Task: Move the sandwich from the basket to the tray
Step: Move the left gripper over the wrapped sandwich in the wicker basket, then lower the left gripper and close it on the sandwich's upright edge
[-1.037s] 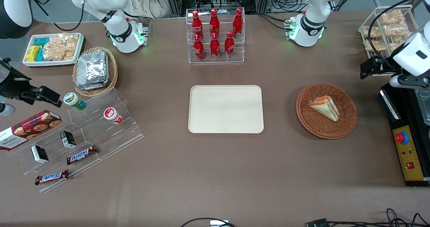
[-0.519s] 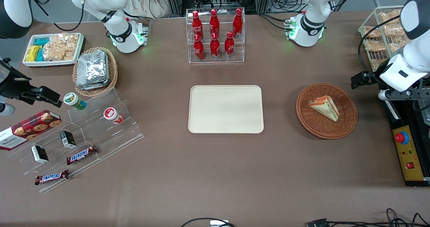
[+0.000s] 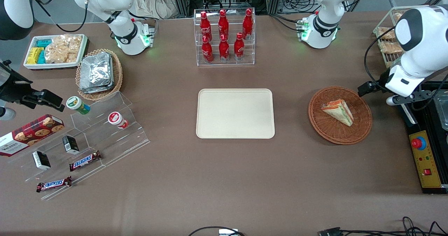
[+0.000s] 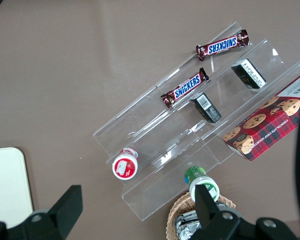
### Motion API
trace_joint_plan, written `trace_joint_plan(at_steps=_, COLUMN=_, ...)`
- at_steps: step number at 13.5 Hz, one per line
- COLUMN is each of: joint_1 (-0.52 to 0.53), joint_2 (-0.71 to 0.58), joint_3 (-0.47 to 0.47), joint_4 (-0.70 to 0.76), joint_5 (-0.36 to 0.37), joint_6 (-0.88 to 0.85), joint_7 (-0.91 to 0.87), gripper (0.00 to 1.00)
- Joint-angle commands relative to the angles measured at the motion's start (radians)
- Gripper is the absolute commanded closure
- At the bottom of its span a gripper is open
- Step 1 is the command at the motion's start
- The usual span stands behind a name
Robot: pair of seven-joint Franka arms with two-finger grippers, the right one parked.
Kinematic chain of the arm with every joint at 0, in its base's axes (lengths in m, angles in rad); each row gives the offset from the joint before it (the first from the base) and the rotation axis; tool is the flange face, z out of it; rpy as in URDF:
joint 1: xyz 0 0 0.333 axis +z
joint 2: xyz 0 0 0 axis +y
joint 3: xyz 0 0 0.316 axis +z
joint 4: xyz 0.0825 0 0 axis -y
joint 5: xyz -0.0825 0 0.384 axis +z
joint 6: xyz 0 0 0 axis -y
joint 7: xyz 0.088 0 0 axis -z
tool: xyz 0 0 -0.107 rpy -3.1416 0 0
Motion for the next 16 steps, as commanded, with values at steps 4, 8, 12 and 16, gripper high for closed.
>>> trace_joint_plan(at_steps=4, joint_1=-0.010, joint_2=-0.013, joint_3=-0.008, joint_4=-0.167, joint_5=-0.016, joint_6=0.229, joint_7=-0.174, gripper=0.00)
trace_joint_plan(at_steps=8, joint_1=-0.042, joint_2=0.073, joint_3=-0.011, joint_4=-0.204, joint_5=-0.016, joint_6=0.374, joint_7=-0.324, gripper=0.00)
trace_joint_plan(at_steps=12, joint_1=-0.090, joint_2=0.148, joint_3=-0.011, joint_4=-0.233, joint_5=-0.015, joint_6=0.495, joint_7=-0.438, gripper=0.00)
trace_joint_plan(at_steps=16, joint_1=-0.093, joint_2=0.179, joint_3=-0.010, joint_4=-0.281, joint_5=-0.013, joint_6=0.567, joint_7=-0.450, gripper=0.00)
